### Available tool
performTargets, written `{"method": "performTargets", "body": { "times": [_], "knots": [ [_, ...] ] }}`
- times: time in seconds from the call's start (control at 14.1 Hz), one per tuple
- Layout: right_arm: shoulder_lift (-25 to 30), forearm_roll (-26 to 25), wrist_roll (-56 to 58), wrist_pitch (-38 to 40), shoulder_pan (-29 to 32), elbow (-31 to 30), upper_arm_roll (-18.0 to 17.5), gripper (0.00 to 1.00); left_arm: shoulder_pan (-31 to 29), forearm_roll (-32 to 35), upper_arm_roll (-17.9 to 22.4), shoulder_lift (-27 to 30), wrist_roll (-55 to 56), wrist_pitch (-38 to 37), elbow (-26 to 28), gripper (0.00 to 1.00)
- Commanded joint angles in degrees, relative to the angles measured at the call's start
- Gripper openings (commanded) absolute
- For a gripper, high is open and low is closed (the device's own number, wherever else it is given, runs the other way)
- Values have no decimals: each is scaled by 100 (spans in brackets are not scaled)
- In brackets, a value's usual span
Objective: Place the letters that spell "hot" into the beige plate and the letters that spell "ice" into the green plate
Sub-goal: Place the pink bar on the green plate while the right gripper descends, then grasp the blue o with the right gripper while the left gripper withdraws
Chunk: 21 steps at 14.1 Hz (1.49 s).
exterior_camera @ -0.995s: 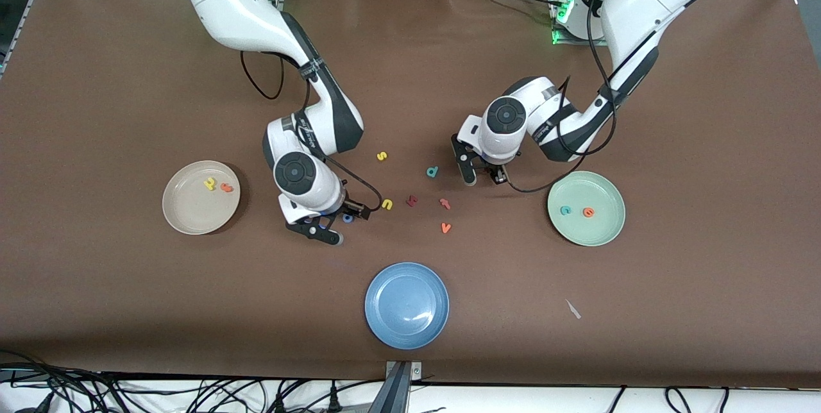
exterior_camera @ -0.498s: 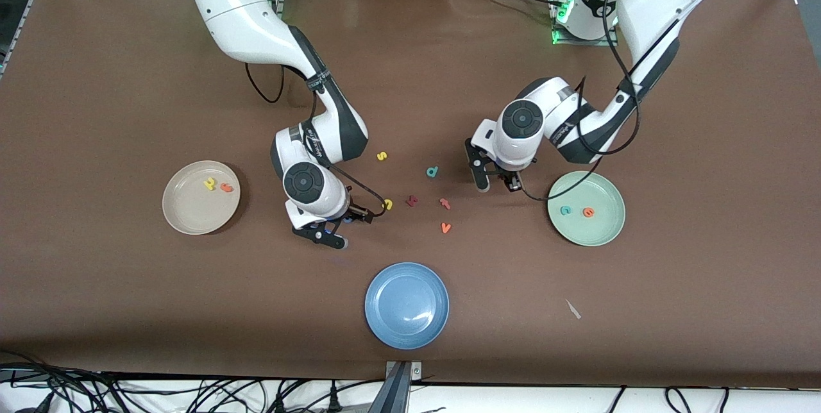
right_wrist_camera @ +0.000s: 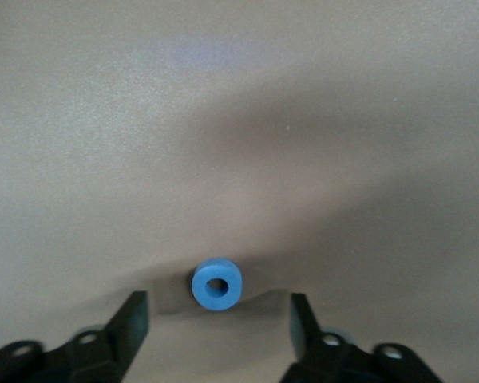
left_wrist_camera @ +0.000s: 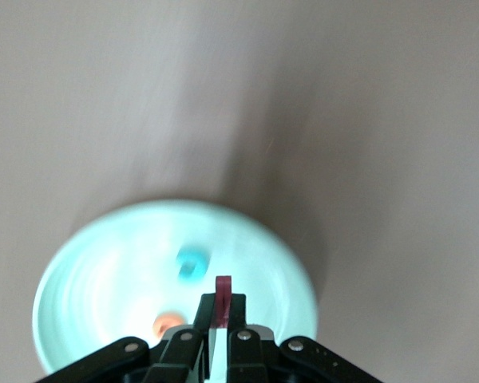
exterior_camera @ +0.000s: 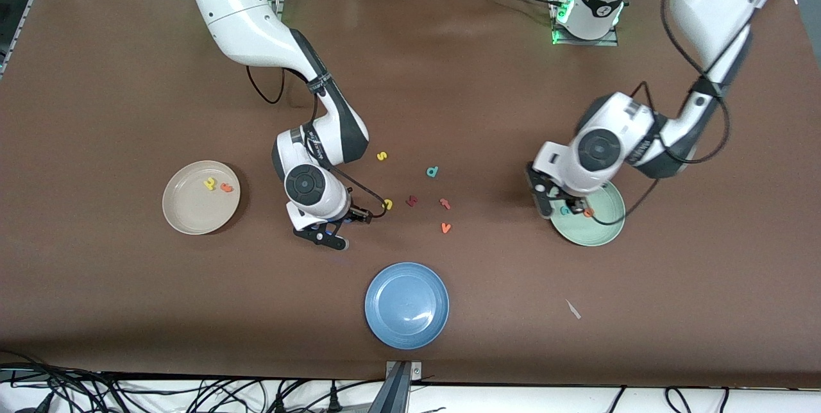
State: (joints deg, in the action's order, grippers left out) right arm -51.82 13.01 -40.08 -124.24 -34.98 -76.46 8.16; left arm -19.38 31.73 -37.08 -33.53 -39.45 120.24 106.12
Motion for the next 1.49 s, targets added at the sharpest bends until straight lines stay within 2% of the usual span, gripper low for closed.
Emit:
{"method": "performTargets", "body": {
  "times": [0.0,0.07,0.14,0.28,0.43,0.57,0.71,0.78,0.92,1.07,1.28,1.42],
  "knots": [
    [-136,131,158,102,114,236,-43,72,-302,150,-71,-197,-203,-44,5,0],
    [-136,131,219,102,132,236,-43,72,-408,98,-80,-198,-195,-44,23,19],
    [-136,140,246,85,132,245,-43,72,-479,80,-80,-189,-195,-53,-12,99],
    [-136,175,255,85,150,236,-43,65,-576,-269,-98,-137,-212,-62,-38,100],
    [-153,175,238,67,150,236,-43,64,-602,-605,-115,-40,-221,-332,-222,100],
    [-153,210,220,41,150,236,-43,58,-541,-624,-194,13,-204,-1129,-844,100],
    [-153,228,220,-20,141,219,-43,57,-514,-816,-317,-4,-142,-1895,-1521,100],
    [-162,228,203,-47,132,210,-43,54,-567,-982,-326,30,-159,-2125,-1768,100],
    [-162,237,185,-56,132,201,-43,54,-593,-1264,-326,276,-160,-2731,-2339,100],
    [-179,228,185,-65,132,201,-43,52,-576,-1274,-317,400,-116,-2856,-2752,100],
    [-223,350,159,-302,88,193,-43,46,-532,-1335,-370,470,436,-2935,-2956,100],
    [-250,360,141,-320,79,193,-43,41,-532,-1685,-519,689,840,-3364,-2965,100]
  ]
}}
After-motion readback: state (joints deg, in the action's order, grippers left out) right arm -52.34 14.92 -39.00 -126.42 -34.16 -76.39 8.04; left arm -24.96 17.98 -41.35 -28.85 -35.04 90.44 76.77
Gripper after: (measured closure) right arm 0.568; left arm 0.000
